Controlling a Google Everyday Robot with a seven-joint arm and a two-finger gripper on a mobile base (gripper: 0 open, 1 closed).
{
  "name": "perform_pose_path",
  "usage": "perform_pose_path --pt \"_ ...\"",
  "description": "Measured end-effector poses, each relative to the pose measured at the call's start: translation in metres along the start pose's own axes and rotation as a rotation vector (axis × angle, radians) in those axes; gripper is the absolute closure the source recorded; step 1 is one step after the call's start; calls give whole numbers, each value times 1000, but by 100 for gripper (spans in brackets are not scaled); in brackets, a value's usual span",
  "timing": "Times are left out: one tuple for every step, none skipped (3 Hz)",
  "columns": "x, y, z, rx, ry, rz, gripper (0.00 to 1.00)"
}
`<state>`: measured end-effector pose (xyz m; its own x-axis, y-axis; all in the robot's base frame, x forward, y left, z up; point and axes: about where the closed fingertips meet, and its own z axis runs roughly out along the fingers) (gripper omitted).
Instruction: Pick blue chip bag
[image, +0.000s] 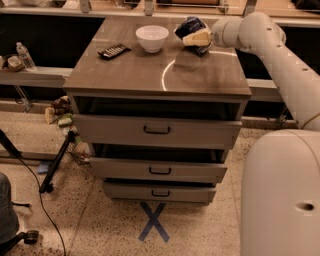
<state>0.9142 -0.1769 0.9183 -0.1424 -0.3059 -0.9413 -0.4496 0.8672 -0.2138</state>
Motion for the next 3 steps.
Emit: perform_pose_path --pt "0 1 23 18 6 -3 0" --pt "9 5 46 44 49 -4 0" --pt "23 2 60 68 93 6 0"
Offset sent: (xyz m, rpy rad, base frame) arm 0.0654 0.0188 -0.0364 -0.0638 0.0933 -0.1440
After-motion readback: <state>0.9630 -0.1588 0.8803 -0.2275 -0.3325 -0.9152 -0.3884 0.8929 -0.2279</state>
